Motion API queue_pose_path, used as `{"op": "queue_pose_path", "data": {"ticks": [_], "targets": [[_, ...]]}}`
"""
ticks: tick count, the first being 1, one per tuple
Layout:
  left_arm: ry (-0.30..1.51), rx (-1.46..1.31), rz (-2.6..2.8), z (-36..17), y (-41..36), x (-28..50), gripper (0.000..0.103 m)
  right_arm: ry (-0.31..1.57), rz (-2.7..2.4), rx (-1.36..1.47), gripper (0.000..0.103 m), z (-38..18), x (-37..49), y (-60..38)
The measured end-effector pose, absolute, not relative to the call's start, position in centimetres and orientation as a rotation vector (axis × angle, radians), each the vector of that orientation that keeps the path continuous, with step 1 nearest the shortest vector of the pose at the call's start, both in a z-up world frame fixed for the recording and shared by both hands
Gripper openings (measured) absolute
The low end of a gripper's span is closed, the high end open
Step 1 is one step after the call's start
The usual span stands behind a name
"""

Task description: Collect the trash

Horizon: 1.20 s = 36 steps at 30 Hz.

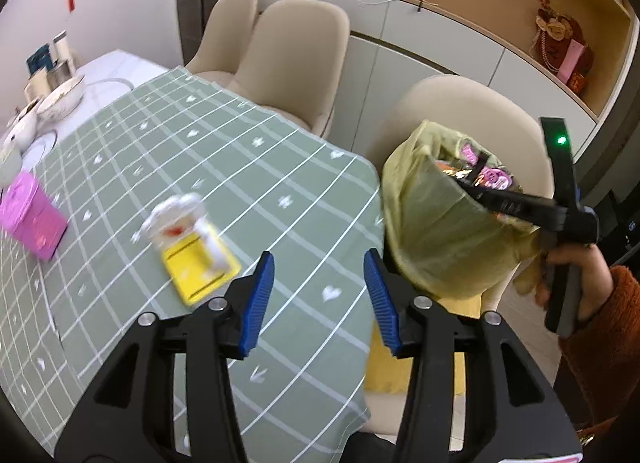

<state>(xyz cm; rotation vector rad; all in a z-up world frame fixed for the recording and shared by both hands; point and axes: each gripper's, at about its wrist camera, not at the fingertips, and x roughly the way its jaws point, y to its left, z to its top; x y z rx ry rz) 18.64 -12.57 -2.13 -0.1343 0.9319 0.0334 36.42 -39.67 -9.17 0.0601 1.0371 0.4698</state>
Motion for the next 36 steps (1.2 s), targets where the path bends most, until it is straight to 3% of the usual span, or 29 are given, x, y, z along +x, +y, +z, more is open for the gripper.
{"op": "queue_pose_path", "data": {"ticks": [2, 4, 10, 24, 36], "targets": [[0.926, -0.152, 0.037, -2.0, -11.5, 17.3, 0.053, 1.006, 0.436, 0.055, 0.044, -8.2, 35.3, -39.6], [0.919, -0.155, 0.028, -1.8, -10.7, 16.1, 0.060, 0.964, 0.414, 0.057, 0.049, -6.9, 33.7, -39.5], [0.901, -0.115, 0.020, -1.2, -8.3, 11.8, 0.073, 0.816, 0.335, 0.080, 0.050, -1.8, 26.1, -39.2], [0.757, 0.003, 0.028, 0.8, -6.7, 1.0, 0.074, 0.757, 0.353, 0.070, 0.050, 2.8, 4.5, -30.3], [0.702, 0.003, 0.023, 1.9, -6.7, -2.0, 0.074, 0.686, 0.258, 0.047, 0.050, 3.9, -0.4, -29.8]]}}
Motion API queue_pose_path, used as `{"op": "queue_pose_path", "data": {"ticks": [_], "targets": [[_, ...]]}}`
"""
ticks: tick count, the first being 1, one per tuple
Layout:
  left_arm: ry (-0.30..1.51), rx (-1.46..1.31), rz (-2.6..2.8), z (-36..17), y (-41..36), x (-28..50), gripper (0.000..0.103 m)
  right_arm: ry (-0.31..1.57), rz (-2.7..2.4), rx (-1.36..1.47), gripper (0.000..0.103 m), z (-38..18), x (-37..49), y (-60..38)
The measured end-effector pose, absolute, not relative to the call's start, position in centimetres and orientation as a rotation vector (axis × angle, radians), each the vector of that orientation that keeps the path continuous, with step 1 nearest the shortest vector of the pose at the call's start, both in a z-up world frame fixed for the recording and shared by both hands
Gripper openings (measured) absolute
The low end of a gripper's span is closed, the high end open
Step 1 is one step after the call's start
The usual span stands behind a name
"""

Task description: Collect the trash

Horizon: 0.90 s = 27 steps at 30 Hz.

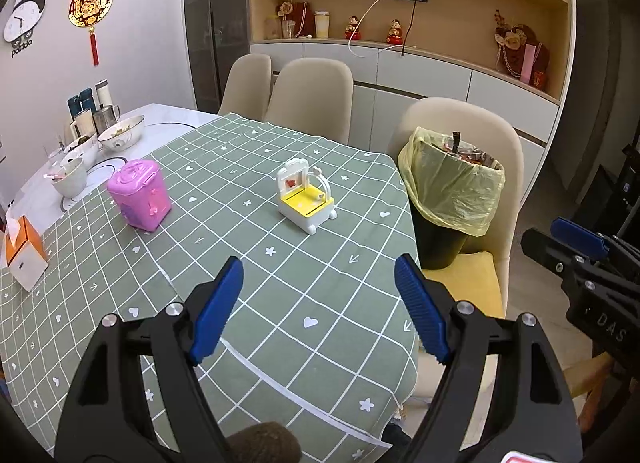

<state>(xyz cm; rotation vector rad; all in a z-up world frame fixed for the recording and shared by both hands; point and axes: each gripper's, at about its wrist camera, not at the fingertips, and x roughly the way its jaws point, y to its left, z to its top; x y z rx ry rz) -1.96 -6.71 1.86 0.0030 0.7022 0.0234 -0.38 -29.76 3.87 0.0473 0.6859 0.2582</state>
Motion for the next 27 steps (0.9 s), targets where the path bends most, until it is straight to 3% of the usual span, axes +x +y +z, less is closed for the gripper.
{"op": "queue_pose_path", "data": {"ticks": [27], "targets": [[0.686, -0.014, 0.035, 2.42, -6.97, -2.97, 0.074, 0.663, 0.273, 0.014, 0.050, 4.58, -0.67, -30.13]]}}
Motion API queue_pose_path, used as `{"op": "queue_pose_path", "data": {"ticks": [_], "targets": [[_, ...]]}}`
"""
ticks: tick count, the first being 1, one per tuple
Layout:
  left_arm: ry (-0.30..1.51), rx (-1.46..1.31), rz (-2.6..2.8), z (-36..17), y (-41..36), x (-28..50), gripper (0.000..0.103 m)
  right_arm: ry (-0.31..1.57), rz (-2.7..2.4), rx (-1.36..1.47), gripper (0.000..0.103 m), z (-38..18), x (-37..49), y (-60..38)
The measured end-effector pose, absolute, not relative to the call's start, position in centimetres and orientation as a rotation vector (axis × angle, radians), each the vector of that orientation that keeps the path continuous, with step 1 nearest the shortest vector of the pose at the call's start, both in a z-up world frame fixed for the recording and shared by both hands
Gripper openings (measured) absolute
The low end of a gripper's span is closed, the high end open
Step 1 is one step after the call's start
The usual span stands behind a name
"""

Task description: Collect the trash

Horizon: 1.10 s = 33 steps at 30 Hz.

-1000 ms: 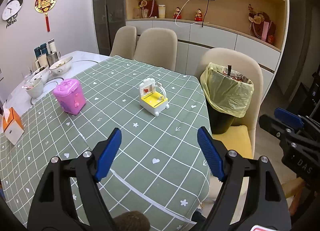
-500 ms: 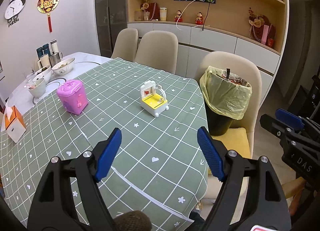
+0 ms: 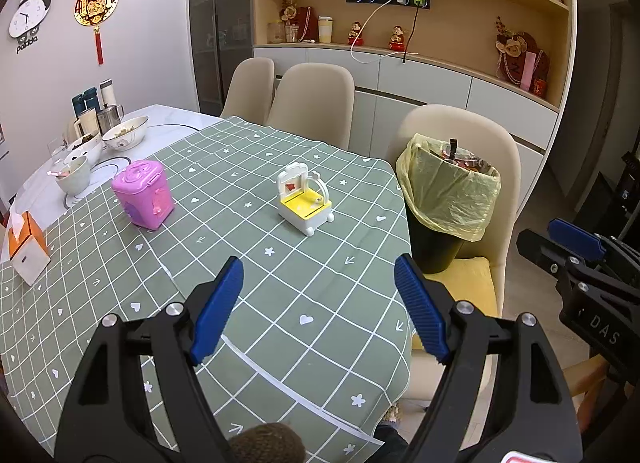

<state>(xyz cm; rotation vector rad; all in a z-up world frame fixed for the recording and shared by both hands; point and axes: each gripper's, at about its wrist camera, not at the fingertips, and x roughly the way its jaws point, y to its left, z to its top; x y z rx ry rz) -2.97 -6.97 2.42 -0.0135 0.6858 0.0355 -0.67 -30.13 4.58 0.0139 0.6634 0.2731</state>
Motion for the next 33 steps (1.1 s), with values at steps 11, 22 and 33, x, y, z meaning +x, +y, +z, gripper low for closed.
{"op": "queue_pose_path", "data": {"ticks": [11, 22, 33], "targets": [[0.684, -0.014, 0.043, 2.5, -6.5, -3.0, 0.074, 0.666, 0.276, 0.009, 0.050, 4.6, -0.6, -30.0], [0.683, -0.023, 0.055, 2.6, -5.9, -2.8, 0.074, 0.669, 0.284, 0.003, 0.050, 4.6, -0.4, -29.8], [0.678, -0.019, 0.048, 2.7, -6.3, -3.1, 0.074, 0.670, 0.279, 0.007, 0.050, 4.3, -0.4, -30.2]]}}
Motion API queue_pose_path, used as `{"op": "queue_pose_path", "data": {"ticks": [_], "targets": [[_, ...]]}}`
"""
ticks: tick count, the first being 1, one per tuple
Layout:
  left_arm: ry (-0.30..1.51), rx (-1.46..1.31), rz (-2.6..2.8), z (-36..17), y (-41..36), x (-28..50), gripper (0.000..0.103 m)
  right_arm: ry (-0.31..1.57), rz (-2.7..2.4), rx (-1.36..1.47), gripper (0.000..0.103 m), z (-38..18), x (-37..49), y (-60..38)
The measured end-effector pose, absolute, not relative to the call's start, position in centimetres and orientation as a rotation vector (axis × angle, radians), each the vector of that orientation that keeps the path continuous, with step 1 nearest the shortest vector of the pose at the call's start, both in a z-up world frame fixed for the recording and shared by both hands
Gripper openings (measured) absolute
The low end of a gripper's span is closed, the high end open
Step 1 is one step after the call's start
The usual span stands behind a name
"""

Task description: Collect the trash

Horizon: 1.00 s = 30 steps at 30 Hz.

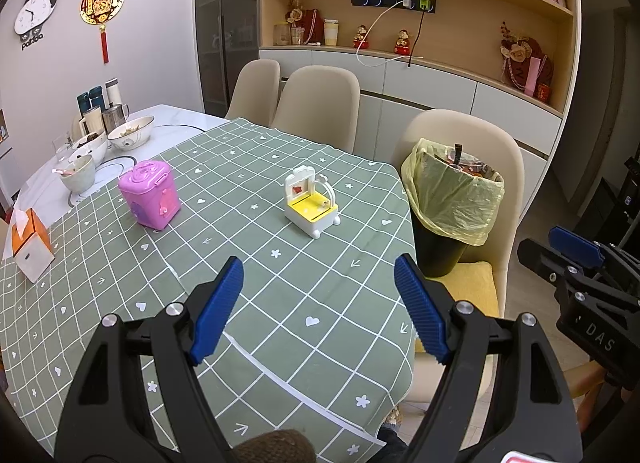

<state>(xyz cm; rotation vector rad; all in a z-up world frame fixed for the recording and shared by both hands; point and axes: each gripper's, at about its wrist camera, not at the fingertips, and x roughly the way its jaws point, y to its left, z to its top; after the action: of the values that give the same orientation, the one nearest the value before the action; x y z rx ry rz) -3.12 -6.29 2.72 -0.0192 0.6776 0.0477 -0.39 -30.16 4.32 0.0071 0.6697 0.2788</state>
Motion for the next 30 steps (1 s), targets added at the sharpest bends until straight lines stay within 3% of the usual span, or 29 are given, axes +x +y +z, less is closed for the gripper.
{"op": "queue_pose_path", "data": {"ticks": [30], "targets": [[0.742, -0.027, -0.016, 1.2, -7.0, -2.0, 0.074, 0.686, 0.221, 0.012, 0.050, 3.9, -0.2, -32.0]]}}
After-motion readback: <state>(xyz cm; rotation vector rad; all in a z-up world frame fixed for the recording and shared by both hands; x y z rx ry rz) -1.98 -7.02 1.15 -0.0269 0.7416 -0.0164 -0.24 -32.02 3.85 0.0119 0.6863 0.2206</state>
